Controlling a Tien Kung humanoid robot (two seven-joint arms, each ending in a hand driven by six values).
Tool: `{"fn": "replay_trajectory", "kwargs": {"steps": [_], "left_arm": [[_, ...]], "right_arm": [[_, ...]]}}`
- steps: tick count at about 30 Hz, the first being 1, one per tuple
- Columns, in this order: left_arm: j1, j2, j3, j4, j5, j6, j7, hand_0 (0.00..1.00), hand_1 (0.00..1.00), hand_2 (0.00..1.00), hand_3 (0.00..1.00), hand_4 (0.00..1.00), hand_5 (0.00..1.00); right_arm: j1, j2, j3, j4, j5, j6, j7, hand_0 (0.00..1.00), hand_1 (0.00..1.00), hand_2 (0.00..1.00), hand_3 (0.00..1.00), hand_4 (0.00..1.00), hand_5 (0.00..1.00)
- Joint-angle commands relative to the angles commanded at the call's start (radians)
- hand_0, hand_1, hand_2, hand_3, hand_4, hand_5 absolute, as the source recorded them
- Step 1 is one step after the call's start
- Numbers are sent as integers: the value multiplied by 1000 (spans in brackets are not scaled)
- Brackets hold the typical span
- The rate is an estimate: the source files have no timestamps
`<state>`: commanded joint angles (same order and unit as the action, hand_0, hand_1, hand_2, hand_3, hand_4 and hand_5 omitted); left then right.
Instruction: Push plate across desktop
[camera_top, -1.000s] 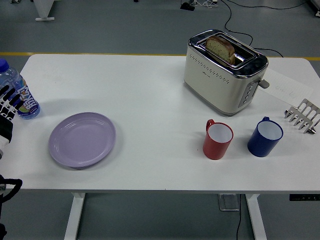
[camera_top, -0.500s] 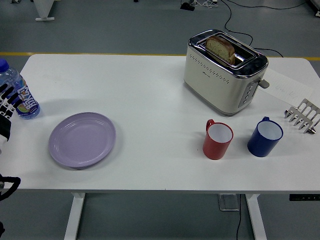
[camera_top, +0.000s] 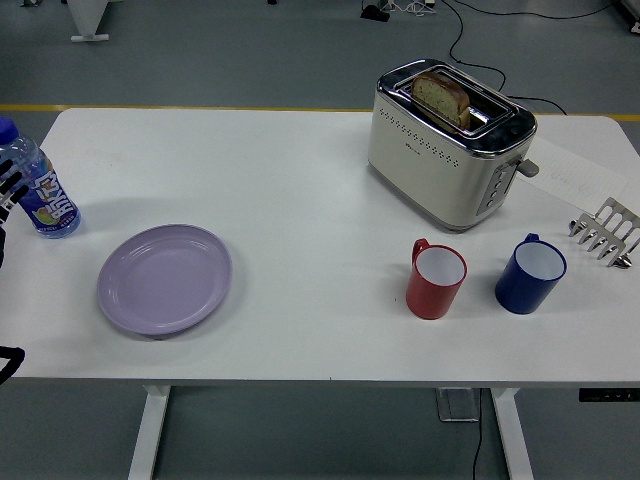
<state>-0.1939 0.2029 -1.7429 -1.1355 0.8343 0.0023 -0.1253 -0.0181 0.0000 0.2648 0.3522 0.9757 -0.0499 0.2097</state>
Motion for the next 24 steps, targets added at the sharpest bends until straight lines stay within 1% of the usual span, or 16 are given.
{"fn": "replay_trajectory", "kwargs": {"steps": [7, 24], "left_arm": [[22, -4, -7, -9, 2, -1, 0, 763, 779, 773, 697, 531, 998], [39, -9, -18, 0, 0, -4, 0, 760, 777, 770, 695, 531, 998]], "right_arm": [[-4, 0, -4, 0, 4, 1, 1, 627, 541, 680, 679, 484, 772], [-3, 0, 15, -3, -16, -8, -5, 625, 541, 678, 677, 482, 768]]}}
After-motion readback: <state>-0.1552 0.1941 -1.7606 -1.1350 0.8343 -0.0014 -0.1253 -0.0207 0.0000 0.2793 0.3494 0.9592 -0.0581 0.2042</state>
